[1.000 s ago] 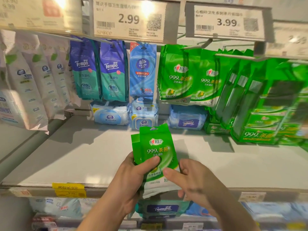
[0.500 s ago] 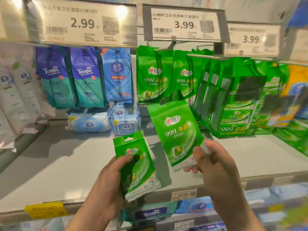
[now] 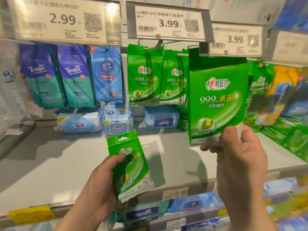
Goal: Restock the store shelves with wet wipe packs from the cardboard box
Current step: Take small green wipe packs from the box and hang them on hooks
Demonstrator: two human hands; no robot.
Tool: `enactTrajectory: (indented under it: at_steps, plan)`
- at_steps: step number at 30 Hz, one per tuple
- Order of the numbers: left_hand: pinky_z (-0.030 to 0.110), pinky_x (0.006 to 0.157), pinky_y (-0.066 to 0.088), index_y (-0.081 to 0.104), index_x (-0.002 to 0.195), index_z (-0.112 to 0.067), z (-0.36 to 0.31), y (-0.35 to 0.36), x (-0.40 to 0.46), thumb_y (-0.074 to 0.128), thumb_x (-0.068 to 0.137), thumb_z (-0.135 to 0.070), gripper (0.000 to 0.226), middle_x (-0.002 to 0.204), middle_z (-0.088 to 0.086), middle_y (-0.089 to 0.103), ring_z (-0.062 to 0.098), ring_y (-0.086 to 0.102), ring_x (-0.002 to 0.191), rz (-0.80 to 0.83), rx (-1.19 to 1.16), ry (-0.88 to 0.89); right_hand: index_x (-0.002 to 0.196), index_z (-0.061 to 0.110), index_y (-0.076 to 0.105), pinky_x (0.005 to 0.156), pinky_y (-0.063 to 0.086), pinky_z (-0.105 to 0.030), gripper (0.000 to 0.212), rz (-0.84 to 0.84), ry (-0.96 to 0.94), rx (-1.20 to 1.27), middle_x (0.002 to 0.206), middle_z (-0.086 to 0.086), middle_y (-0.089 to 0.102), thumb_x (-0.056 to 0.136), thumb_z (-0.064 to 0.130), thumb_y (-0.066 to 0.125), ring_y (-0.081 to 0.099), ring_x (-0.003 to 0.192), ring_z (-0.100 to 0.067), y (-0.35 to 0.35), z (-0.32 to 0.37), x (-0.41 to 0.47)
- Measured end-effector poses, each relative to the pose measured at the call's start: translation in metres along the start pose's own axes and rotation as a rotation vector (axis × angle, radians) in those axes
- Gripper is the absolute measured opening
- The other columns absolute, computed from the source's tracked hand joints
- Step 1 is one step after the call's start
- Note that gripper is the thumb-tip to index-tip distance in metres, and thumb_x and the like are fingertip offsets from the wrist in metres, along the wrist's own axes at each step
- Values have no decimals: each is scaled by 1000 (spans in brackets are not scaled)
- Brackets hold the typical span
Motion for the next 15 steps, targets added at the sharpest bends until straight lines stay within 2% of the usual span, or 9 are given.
enactTrajectory:
  at_steps: [2, 7, 15]
  plan:
    - [11, 25, 27, 50, 76, -4, -2, -2, -2, 46, 102, -6, 26, 31, 3, 48, 11, 42, 19, -29, 7, 35, 92, 16, 57, 67, 41, -42, 19, -3, 1, 14, 64, -1, 65, 97, 33, 63, 54, 61, -24, 0, 0, 0]
    - [11, 26, 29, 54, 76, -6, -1, -4, -7, 49, 101, -9, 25, 33, 4, 47, 13, 41, 20, -27, -31, 29, 96, 13, 59, 63, 43, -34, 30, 2, 61, 45, 67, -4, 68, 87, 42, 58, 58, 59, -22, 4, -10, 0]
    - [10, 27, 28, 53, 78, -1, 1, -5, -12, 51, 100, -11, 24, 31, 4, 45, 14, 40, 19, -59, -27, 0, 108, 7, 64, 68, 50, -30, 29, 116, 281, 231, 85, -13, 69, 90, 29, 59, 62, 63, -21, 21, -45, -2]
Point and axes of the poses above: each hand's wrist, its own x-axis towards the middle knuckle, its own y-axis out of the palm, z = x × y, the point moved 10 cm from there along x, towards the middle knuckle
